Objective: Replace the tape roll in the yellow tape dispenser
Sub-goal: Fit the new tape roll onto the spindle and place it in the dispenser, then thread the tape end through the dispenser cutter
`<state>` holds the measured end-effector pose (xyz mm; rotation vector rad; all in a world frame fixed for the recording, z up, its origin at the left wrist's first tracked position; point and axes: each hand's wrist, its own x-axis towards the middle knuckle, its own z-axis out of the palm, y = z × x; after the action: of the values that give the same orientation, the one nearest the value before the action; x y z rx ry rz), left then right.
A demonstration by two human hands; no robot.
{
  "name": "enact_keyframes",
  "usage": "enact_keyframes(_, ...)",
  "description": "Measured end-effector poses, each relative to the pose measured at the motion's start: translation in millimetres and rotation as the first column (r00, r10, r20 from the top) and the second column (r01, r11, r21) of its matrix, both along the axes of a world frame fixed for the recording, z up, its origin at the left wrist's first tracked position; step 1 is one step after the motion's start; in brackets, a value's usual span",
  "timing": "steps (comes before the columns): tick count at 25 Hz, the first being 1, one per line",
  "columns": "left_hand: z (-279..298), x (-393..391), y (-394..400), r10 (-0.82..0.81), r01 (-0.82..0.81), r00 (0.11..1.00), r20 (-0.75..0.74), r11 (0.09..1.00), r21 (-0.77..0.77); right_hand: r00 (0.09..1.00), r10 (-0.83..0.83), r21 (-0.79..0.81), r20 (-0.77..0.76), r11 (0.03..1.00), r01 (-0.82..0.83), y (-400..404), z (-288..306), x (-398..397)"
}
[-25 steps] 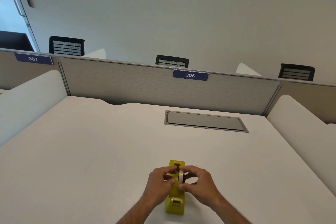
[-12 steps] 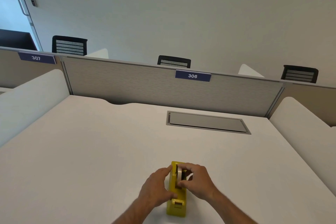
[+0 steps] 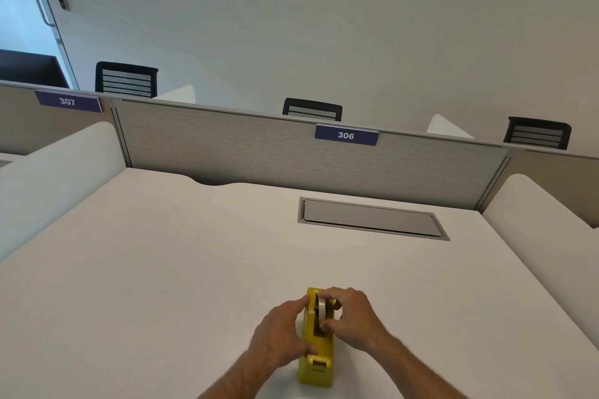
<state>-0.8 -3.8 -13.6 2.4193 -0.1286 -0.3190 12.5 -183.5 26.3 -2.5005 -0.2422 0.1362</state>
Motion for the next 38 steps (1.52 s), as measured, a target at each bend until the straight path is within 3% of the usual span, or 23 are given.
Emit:
enact_keyframes(10,1.8,-2.0,1.4,0.000,0.000,1.000,0.018,1.000,0.000,0.999,-0.051,-0.082,0.007,0.995,0.051,3.0,-5.0,-4.9)
enact_keyframes(27,5.2,-2.1,0.6,-0.035,0.036,0.999,0.032,0.999,-0.024,0.982,-0.063,-0.024,0.176,0.997,0.068,6.3,-21.2,-21.6)
enact_keyframes(33,4.6,3.1,0.4,-0.056,0.066,0.996,0.075,0.987,-0.144,0.981,0.004,-0.036,0.194,0.999,0.003,4.0,-15.9,-17.5)
enact_keyframes(38,4.3,6.8,-0.1,-0.040,0.052,0.995,0.088,0.990,-0.133,0.979,0.066,-0.063,0.191,0.997,-0.055,-0.5,-13.2,-13.2)
